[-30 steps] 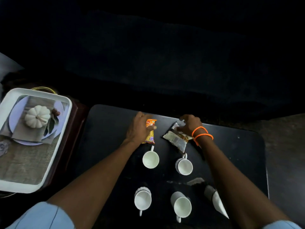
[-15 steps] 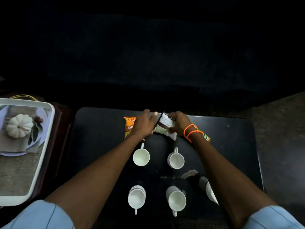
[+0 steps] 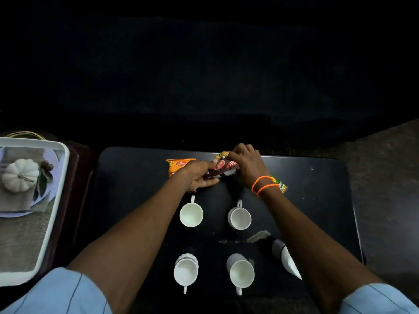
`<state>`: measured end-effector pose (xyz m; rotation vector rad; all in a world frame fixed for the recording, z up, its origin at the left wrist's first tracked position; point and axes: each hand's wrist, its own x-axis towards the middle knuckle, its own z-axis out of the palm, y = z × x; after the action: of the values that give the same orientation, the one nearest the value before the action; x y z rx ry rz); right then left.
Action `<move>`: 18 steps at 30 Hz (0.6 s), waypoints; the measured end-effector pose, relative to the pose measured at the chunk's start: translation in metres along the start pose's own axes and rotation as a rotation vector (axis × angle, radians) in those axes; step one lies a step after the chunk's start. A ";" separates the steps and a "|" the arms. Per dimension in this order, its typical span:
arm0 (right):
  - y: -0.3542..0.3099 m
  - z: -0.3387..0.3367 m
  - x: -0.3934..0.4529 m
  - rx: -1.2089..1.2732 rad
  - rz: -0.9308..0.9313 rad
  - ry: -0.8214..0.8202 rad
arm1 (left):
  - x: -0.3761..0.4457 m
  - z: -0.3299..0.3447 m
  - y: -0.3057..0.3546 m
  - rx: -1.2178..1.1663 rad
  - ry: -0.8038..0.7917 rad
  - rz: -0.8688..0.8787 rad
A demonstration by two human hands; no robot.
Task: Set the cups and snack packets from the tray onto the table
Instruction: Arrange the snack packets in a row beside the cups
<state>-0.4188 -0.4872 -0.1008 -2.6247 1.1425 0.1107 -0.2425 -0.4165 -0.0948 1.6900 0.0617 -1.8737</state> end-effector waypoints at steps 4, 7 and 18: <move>0.011 -0.004 -0.002 0.167 0.198 -0.116 | 0.004 0.004 -0.018 0.242 0.147 0.190; 0.005 -0.002 0.001 0.320 0.310 -0.063 | -0.003 0.007 -0.025 0.685 0.256 0.239; -0.024 0.027 0.003 0.352 0.290 -0.140 | 0.002 0.021 -0.024 1.468 0.449 0.599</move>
<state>-0.3988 -0.4663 -0.1217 -2.1042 1.3475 0.1342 -0.2720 -0.4068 -0.1007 2.4910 -1.7764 -0.9176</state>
